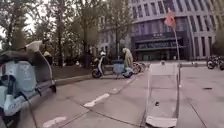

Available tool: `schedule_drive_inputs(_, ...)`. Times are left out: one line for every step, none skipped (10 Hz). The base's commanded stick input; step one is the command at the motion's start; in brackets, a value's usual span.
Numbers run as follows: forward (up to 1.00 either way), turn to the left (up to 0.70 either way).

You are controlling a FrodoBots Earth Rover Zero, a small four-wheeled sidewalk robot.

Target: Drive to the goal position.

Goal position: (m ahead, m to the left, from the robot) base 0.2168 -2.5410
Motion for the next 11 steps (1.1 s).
schedule_drive_inputs(0.0,0.0)
schedule_drive_inputs(0.0,0.32)
schedule_drive_inputs(0.0,0.7)
schedule_drive_inputs(0.0,0.7)
schedule_drive_inputs(0.0,0.7)
schedule_drive_inputs(0.0,0.7)
schedule_drive_inputs(0.0,0.7)
schedule_drive_inputs(0.0,0.7)
schedule_drive_inputs(0.0,0.7)
schedule_drive_inputs(0.0,0.7)
schedule_drive_inputs(0.0,0.7)
